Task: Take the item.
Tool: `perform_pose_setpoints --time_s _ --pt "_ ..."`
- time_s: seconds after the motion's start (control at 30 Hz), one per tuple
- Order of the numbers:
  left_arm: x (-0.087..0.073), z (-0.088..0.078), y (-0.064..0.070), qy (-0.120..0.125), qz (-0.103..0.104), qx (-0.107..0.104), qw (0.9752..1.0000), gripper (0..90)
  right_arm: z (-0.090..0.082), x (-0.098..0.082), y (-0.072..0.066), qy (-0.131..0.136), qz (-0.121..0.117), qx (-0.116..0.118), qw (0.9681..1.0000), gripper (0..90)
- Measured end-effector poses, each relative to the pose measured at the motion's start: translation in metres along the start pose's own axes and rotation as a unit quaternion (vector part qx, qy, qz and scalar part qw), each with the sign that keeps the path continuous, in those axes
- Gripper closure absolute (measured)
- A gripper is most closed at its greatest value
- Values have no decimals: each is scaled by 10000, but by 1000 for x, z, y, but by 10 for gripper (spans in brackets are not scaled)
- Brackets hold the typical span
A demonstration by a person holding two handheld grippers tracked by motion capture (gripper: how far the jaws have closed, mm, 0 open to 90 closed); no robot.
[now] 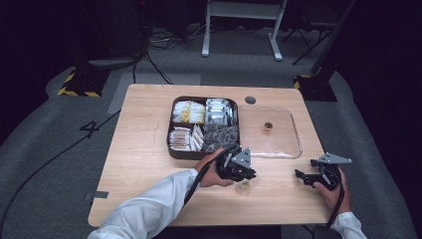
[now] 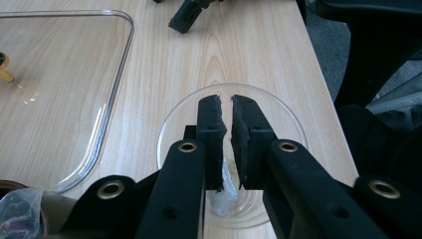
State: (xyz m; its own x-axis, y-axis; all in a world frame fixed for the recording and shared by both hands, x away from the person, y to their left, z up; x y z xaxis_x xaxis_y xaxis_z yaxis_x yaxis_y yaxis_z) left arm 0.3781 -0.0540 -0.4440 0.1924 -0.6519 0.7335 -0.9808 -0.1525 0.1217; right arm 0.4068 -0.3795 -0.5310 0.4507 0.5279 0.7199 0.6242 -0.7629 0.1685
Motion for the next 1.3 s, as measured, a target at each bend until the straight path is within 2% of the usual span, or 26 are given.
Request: perform_pose_setpoints --time_s 0.37,0.6,0.63,0.7,0.73,0.93,1.3 --pt "0 -9 -3 84 -65 138 9998 722 0 0 0 -2 4 3 10000 151" --pt "-2 -18 -8 148 -239 263 9993 573 0 0 0 5 0 -3 10000 151" --pt "-3 -19 -9 161 -221 294 9992 562 0 0 0 1 2 0 10000 151" --pt "-4 -23 -10 205 -310 407 9985 498 0 0 0 0 -2 2 10000 151" --pt "-5 -24 -11 189 -342 471 9981 435 0 0 0 4 2 -1 10000 151" --pt "-9 -32 -12 142 -348 590 9976 334 0 0 0 -2 11 3 10000 151" --pt "-15 -42 -14 -34 -409 858 9955 207 0 0 0 0 9 5 10000 151"
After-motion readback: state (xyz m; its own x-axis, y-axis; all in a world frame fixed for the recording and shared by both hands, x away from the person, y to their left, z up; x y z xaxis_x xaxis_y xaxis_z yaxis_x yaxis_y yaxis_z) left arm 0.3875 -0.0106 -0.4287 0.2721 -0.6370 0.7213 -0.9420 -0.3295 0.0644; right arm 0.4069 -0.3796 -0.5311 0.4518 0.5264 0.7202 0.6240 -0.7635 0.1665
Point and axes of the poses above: each handheld gripper's, and its own axes: z roughly forward along the jaws, x roughly out of its top, y roughly to its right, the point moved 4 cm from there along z, roughly forward along the jaws, and after that the axes turned 12 degrees about -z, right-handed, at the moved point
